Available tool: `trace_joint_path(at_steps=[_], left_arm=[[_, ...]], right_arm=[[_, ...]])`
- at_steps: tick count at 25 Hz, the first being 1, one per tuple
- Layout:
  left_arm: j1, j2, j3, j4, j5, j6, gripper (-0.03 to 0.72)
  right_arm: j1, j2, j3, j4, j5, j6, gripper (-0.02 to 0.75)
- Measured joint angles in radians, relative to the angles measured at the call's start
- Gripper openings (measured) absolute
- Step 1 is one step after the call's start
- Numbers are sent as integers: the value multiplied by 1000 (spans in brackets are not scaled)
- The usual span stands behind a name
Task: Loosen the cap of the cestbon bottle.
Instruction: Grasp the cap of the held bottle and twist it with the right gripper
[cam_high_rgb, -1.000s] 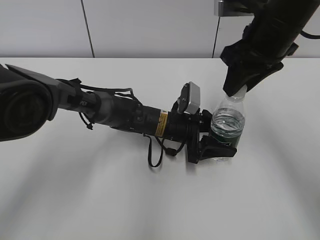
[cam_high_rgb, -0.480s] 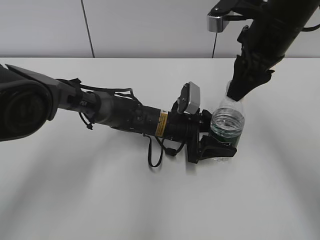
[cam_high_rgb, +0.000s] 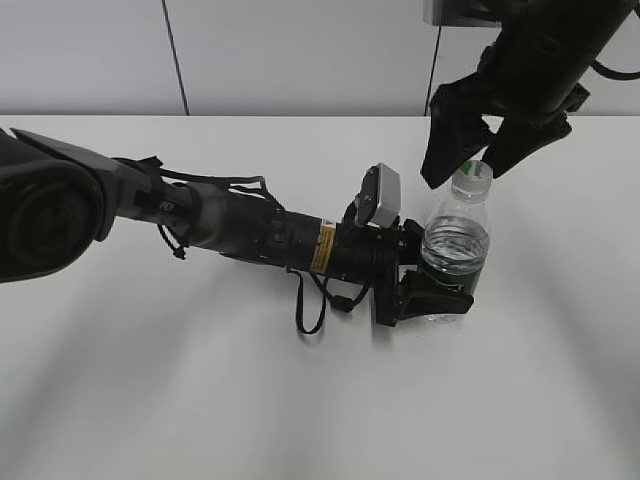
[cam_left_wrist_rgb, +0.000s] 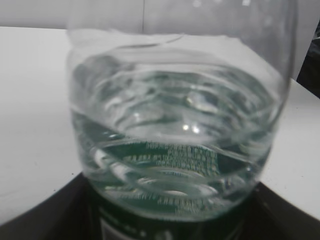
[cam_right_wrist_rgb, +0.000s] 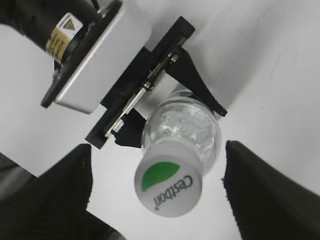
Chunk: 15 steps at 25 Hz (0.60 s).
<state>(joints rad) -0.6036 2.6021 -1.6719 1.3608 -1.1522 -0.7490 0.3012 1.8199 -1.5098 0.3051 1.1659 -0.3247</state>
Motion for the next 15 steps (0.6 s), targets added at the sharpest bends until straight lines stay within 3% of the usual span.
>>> trace_joint_path(at_steps=[5, 12, 15], left_arm=[[0, 0, 0, 0, 0, 0, 518], [0, 0, 0, 0, 0, -1, 518], [0, 0, 0, 0, 0, -1, 518]], right_arm=[[0, -19, 0, 2, 5, 339, 617], [0, -24, 0, -6, 25, 398, 556], [0, -24, 0, -30, 28, 400, 490]])
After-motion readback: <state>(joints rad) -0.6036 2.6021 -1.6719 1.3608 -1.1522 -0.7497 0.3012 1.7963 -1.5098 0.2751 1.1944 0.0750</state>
